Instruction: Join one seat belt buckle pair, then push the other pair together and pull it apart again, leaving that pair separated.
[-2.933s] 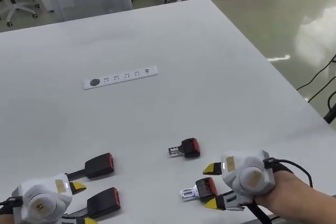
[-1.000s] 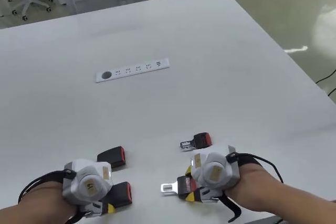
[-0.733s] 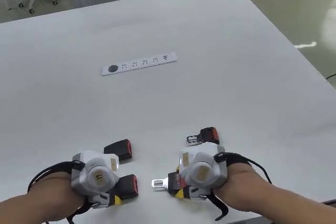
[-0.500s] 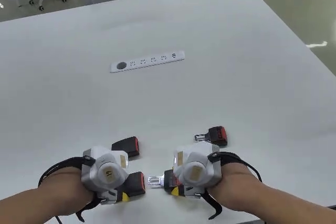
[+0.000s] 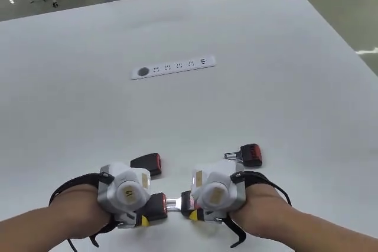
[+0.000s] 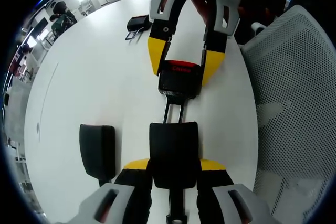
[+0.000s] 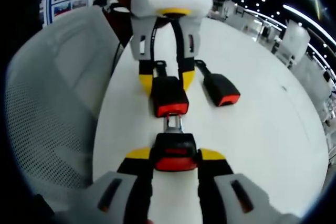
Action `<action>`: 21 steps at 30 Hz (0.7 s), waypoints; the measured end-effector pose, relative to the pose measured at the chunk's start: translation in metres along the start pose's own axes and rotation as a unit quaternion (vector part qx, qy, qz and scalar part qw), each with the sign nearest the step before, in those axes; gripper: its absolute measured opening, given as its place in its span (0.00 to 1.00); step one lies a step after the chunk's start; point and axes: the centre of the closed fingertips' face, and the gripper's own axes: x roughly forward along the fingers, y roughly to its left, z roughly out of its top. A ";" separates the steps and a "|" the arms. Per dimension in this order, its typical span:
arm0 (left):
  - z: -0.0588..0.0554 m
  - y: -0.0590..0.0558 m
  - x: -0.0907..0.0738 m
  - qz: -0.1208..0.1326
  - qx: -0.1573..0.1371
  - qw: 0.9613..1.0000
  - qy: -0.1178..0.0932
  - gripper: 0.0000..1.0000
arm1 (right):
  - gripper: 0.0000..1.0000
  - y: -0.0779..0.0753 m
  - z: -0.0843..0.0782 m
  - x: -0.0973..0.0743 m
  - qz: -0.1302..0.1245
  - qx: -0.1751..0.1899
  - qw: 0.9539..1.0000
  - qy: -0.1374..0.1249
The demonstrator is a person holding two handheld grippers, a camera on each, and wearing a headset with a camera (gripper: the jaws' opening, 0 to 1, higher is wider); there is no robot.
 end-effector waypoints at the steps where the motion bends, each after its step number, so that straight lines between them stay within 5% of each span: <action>1: 0.000 0.000 0.000 -0.001 0.003 1.000 0.002 0.33 | 0.31 0.000 0.000 0.000 0.001 0.001 1.000 -0.001; 11: 0.001 -0.002 0.001 -0.015 0.023 1.000 0.003 0.33 | 0.30 0.005 0.007 0.004 0.016 0.003 1.000 -0.016; 21: 0.002 -0.002 0.001 -0.023 0.032 0.999 -0.003 0.32 | 0.28 0.006 0.021 0.014 0.032 -0.011 0.999 -0.002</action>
